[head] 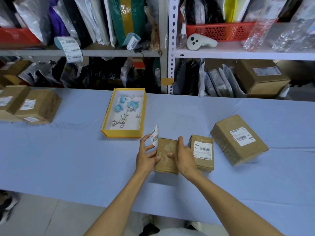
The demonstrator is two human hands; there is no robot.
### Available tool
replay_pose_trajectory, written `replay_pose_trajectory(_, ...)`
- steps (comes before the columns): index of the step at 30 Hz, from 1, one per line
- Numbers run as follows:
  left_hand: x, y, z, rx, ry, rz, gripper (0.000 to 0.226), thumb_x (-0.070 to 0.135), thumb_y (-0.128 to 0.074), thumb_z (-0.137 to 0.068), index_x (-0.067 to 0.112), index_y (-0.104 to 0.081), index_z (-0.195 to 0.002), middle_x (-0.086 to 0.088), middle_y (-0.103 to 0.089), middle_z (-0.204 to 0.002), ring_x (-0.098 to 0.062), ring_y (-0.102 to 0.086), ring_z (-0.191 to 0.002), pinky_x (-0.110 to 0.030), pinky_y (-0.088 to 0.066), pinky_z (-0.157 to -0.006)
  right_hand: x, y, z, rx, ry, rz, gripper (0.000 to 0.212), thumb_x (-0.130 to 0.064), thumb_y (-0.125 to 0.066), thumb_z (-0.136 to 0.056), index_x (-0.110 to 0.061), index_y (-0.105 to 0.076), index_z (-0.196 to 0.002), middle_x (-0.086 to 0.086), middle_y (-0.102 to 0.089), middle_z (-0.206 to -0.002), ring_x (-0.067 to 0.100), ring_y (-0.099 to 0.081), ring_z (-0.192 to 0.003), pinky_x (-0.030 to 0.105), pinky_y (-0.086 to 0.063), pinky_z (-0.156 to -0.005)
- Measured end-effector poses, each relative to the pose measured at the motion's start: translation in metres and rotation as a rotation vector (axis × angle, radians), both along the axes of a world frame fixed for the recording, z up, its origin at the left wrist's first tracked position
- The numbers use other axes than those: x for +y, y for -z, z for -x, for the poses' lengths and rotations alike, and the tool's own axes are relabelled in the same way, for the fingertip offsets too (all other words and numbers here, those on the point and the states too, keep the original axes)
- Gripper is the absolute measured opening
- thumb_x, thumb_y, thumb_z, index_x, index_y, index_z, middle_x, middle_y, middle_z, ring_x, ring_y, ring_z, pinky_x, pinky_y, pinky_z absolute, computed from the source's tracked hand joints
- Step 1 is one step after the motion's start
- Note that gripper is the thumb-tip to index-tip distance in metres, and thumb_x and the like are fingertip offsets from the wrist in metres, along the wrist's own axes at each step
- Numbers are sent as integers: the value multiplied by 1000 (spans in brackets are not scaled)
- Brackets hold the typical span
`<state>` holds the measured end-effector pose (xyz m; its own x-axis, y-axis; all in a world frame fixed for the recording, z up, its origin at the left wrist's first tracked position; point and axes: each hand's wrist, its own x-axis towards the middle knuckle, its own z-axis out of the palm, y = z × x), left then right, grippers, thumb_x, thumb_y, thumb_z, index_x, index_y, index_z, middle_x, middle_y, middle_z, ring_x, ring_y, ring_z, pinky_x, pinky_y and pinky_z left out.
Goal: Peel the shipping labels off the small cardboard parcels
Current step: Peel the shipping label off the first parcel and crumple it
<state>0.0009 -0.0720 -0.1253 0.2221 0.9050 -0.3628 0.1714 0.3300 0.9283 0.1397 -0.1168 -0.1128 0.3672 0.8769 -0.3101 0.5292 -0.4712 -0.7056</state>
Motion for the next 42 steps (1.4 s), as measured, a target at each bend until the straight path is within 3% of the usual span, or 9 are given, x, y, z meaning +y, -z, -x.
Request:
replay_pose_trajectory(3, 0, 2, 1, -25, -24, 22, 91, -21, -65, -72, 39, -39, -135, -8, -60, -117, -21, -69, -103, -34, -59, -78, 3, 0, -3, -14, 22, -37, 30, -13, -45, -95, -13, -36, -125, -13, -41, -78, 19, -51, -82, 36, -50, -81)
replay_pose_trajectory(8, 3, 8, 4, -47, -60, 46, 92, -23, -66, -70, 41, -41, -132, -8, -60, -119, -22, -70, -99, -43, -59, -80, 8, -1, 1, -99, 20, 34, 33, -20, -43, -97, -10, -36, -128, 13, -52, -93, 37, -60, -90, 41, -52, -82)
replay_pose_trajectory(11, 4, 6, 6, -53, -37, 54, 93, -25, -66, -68, 40, -42, -130, -1, -59, -114, -26, -72, -91, -35, -60, -70, 12, -5, 6, -138, 0, 148, 77, -54, -61, -82, -13, -25, -136, 18, -63, -108, 40, -60, -105, 36, -46, -78)
replay_pose_trajectory(14, 2, 7, 7, -62, -23, 45, 89, -28, -63, -67, 34, -45, -128, -3, -60, -114, -27, -74, -84, -32, -60, -68, 17, -7, 9, -176, 1, 191, 93, -59, -73, -69, -14, -23, -135, 15, -63, -109, 38, -59, -107, 36, -43, -74)
replay_pose_trajectory(21, 6, 10, 10, -4, -21, 22, 86, -25, -67, -64, 35, -48, -123, -9, -59, -118, -24, -74, -83, -40, -60, -75, 26, 1, 0, -181, 5, 77, 14, -26, -42, -95, -19, -35, -105, 11, -62, -90, 36, -58, -87, 36, -40, -67)
replay_pose_trajectory(24, 4, 9, 9, -12, -34, 13, 85, -24, -68, -65, 33, -47, -124, -3, -59, -112, -22, -74, -84, -37, -60, -74, 22, 7, -7, -135, -26, 35, 8, -19, -34, -92, -24, -35, -98, 9, -58, -84, 32, -55, -80, 37, -47, -68)
replay_pose_trajectory(27, 5, 7, 8, -15, -54, 18, 83, -24, -69, -66, 32, -47, -123, 4, -58, -108, -15, -72, -83, -23, -58, -66, 17, 7, -15, -179, -202, 114, 66, -43, -60, -85, -22, -27, -138, 13, -62, -106, 36, -60, -99, 38, -50, -79)
replay_pose_trajectory(30, 5, 6, 5, 21, -28, -3, 80, -22, -69, -67, 28, -47, -125, 2, -57, -108, -17, -72, -86, -19, -57, -64, 8, 5, -14, -277, -326, 182, 105, -47, -76, -69, -16, -11, -145, 10, -53, -116, 35, -60, -103, 37, -47, -76)
replay_pose_trajectory(42, 5, 0, 4, 8, -13, -7, 81, -27, -66, -66, 30, -48, -121, 4, -55, -107, -11, -73, -77, -22, -57, -61, 26, 15, -22, -192, -108, -14, 14, -19, -54, -92, -9, -46, -96, 15, -63, -85, 34, -59, -83, 42, -50, -72)
